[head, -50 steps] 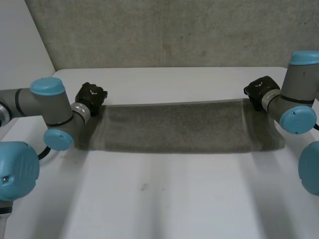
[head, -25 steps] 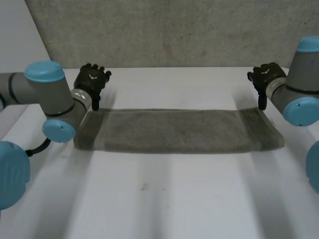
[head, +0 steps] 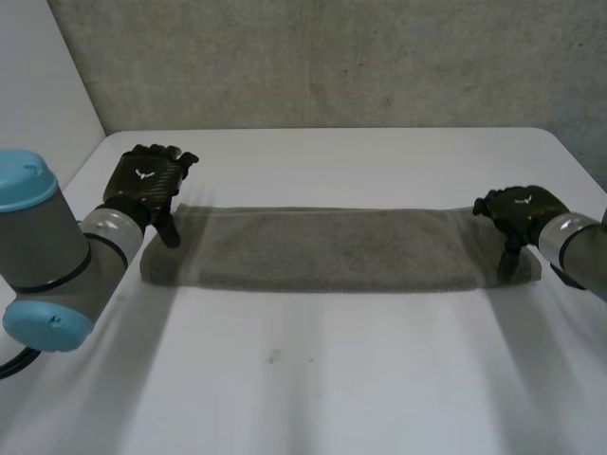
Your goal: Fold the towel.
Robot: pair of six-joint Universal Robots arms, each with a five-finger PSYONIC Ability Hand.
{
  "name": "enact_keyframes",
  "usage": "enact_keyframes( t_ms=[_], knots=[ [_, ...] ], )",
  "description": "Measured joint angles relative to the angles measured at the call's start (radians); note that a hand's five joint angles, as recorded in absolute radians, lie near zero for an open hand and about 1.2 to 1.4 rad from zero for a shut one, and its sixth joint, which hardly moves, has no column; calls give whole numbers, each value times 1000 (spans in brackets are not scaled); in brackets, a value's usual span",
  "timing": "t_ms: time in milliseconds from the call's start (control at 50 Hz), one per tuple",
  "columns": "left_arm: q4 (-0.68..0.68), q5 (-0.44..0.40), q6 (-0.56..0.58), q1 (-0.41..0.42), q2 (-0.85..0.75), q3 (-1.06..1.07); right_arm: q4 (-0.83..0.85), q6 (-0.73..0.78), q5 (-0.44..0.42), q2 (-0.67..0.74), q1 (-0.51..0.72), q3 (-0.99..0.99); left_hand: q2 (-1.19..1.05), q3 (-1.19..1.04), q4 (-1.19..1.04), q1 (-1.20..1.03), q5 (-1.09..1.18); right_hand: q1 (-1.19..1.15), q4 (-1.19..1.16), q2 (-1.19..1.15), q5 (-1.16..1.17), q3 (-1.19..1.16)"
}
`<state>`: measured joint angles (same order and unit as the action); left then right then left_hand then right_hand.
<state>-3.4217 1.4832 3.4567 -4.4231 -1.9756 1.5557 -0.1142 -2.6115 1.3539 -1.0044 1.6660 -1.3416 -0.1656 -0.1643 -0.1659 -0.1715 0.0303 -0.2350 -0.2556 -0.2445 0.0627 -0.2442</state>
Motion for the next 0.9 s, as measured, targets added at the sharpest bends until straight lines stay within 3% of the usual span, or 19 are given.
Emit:
enact_keyframes(
  t_ms=[240, 520, 720, 780, 900],
  knots=[
    [-13, 0, -70, -4, 8, 23, 92, 11, 4, 48, -12, -60, 0, 0, 0, 0, 0, -111, -86, -101, 119, -100],
    [-11, -1, -70, -3, 7, 29, 144, 50, 14, 105, -26, -43, 0, 0, 0, 0, 0, -708, -681, -696, 695, -692],
    [-11, -1, -69, -3, 8, 29, 137, 84, 11, 122, -63, -30, 0, 0, 0, 0, 0, -879, -862, -862, 868, -862],
    [-11, -2, -69, -3, 8, 29, 133, 86, 9, 123, -70, -29, 0, 0, 0, 0, 0, -1063, -1059, -1052, 1074, -1061],
    [-11, -3, -68, -3, 8, 30, 124, 85, 11, 121, -78, -28, 0, 0, 0, 0, 0, -1067, -1085, -1058, 1093, -1089]
  ],
)
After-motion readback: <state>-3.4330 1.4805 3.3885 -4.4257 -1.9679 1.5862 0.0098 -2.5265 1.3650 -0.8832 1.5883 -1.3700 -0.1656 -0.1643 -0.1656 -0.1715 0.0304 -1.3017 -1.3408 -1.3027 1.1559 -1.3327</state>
